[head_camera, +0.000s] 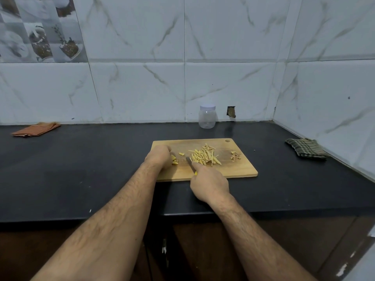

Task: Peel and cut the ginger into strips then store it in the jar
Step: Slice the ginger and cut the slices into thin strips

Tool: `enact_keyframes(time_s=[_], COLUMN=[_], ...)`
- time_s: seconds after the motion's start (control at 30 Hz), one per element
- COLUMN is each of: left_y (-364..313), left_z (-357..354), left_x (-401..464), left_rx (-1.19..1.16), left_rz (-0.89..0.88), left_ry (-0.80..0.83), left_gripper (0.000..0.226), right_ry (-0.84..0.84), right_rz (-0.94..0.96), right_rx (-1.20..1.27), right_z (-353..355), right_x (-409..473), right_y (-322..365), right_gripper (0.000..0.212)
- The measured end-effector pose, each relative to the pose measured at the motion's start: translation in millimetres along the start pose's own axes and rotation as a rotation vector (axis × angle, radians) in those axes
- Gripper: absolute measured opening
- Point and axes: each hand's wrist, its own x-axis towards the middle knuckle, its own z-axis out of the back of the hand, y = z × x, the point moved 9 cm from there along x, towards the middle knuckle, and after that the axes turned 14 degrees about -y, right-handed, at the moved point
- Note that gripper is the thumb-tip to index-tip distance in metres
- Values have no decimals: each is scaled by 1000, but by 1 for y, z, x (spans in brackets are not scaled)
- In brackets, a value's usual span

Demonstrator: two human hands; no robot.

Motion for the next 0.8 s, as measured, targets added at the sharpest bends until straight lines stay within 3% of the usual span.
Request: enact_keyframes(time_s=[0.1,0.3,0.6,0.8], left_y=[0,11,20,3], left_z=[2,15,26,38], left_x=[1,0,-7,-15], left_rx=[-44,-168,-266,-345], left_rz=[7,69,76,-9], left_ry=[-18,-206,-244,-267], left_gripper=[44,43,10,14], right_ry=[6,16,24,78], right_rz=[-1,-9,-19,-38], right_rx=[-3,-5,23,75], right_z=[-1,-1,0,4], right_x=[1,0,-2,-6], right_y=[0,0,0,-1], right_gripper=[55,55,57,63])
